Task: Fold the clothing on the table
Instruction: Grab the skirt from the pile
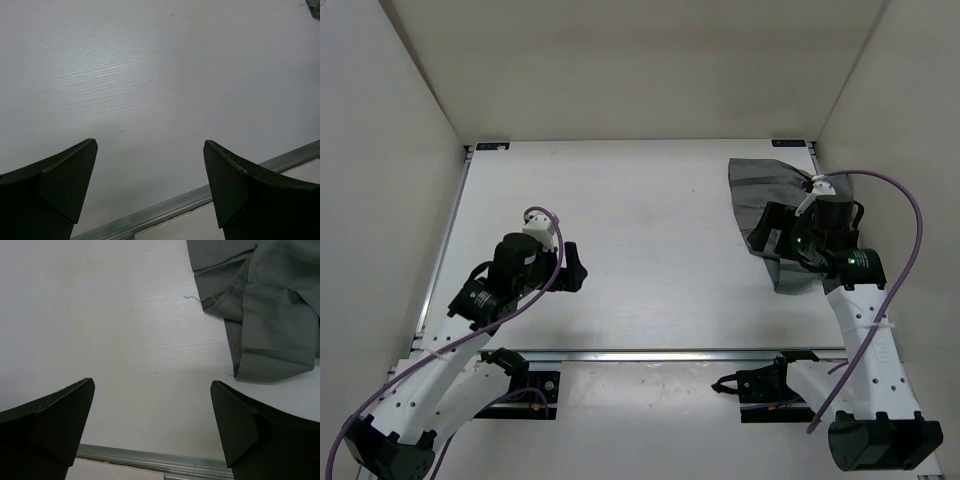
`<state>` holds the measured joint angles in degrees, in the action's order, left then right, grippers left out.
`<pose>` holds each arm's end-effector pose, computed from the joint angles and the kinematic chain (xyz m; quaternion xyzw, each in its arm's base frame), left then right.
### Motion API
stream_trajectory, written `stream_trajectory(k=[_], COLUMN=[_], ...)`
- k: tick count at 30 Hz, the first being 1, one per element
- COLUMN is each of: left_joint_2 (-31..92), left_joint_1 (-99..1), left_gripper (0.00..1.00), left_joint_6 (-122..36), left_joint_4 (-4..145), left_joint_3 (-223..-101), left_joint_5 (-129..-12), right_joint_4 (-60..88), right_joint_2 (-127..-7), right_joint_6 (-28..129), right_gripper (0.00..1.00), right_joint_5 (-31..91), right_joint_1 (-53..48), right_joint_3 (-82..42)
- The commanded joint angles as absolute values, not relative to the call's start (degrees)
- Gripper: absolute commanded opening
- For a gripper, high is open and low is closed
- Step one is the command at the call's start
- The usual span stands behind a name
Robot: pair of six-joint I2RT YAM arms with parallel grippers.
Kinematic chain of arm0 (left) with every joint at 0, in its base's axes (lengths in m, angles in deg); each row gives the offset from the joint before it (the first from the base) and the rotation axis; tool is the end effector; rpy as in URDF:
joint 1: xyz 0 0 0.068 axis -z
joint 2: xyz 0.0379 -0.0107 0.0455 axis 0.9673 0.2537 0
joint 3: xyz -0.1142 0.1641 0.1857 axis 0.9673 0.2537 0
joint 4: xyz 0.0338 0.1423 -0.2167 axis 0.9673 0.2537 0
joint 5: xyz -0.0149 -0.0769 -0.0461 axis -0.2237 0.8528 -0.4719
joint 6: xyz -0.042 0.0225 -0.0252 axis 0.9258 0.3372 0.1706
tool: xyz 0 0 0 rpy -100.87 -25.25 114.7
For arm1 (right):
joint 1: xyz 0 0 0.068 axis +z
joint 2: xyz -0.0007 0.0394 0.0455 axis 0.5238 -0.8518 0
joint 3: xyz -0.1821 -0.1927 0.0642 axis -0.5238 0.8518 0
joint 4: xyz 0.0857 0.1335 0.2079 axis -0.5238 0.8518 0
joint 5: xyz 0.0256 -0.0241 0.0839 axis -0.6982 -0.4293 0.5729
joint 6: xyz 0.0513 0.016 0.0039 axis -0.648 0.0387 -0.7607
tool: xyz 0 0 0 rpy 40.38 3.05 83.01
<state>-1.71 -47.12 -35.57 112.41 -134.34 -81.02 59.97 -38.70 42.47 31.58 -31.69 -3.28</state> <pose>0.1383 -0.0726 0.2922 0.0661 0.8970 -0.1581 0.4075 0.1805 0.0058 0.3397 0.0819 0.9013 0.1297 0.4051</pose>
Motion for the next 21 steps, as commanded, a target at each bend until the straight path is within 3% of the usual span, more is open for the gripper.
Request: stream_trajectory(k=[1,5,9,11,12,13,14,15,16,17,18,19,20,21], left_joint_2=[-3.12,-3.56,-2.34,-1.37,-0.84,-0.06,0.39,1.78,4.06,5.21,7.84,10.12,11.02,13.11], left_joint_1=[-48.06,-48.41,-48.15,-48.15,-48.23,-48.32,-48.41,-48.32,-47.97,-47.88,-47.8,-48.06,-47.97,-48.14], left_gripper=[0.99,0.98,0.97,0.78,0.69,0.5,0.31,0.25,0.21,0.3,0.51,0.59,0.67,0.71], left_joint_6=[-33.89,-32.39,-33.26,-33.27,-33.44,-33.09,-33.09,-33.7,-34.31,-35.02,-35.37,-35.72,-35.47,-35.38], left_joint_4=[109.01,107.52,106.72,106.02,105.15,105.05,103.83,103.56,103.56,103.73,104.08,104.52,104.52,104.35], left_joint_3=[-132.66,-130.9,-132.38,-133.27,-133.79,-133.8,-133.97,-134.76,-136.5,-139.31,-140.81,-143.35,-145.12,-146.09], left_joint_5=[-75.43,-72.61,-74.27,-74.36,-74.19,-74.36,-74.53,-75.14,-75.41,-75.94,-75.85,-75.68,-74.98,-74.54], right_joint_4=[57.18,54.9,52.08,51.72,50.94,50.15,48.83,47.52,47.59,47.76,48.64,49.6,49.35,48.83], right_joint_2=[-34.63,-30.93,-33.02,-35.21,-36.62,-37.51,-39.43,-42.49,-46.35,-48.31,-52.41,-55.94,-57.36,-60.16], right_joint_6=[44.33,45.38,48.56,48.64,49.52,50.31,50.92,51.28,51.37,53.2,53.74,53.74,53.66,53.22], right_gripper=[0.99,1.0,0.99,0.99,0.89,0.71,0.22,0.01,0.02,0.09,0.33,0.49,0.49,0.56], right_joint_5=[29.24,28.54,32.23,28.74,27.85,25.49,21.99,20.21,19.67,17.58,15.99,15.19,16.49,17.2], right_joint_1=[-28.7,-28.6,-34.75,-32.92,-32.56,-31.86,-32.2,-32.99,-35.17,-35.72,-35.46,-35.54,-36.33,-37.47], right_joint_3=[-5.55,-1.07,-1.75,-3.33,-4.12,-4.48,-4.57,-5.44,-7.28,-8.51,-11.22,-13.08,-14.23,-15.11])
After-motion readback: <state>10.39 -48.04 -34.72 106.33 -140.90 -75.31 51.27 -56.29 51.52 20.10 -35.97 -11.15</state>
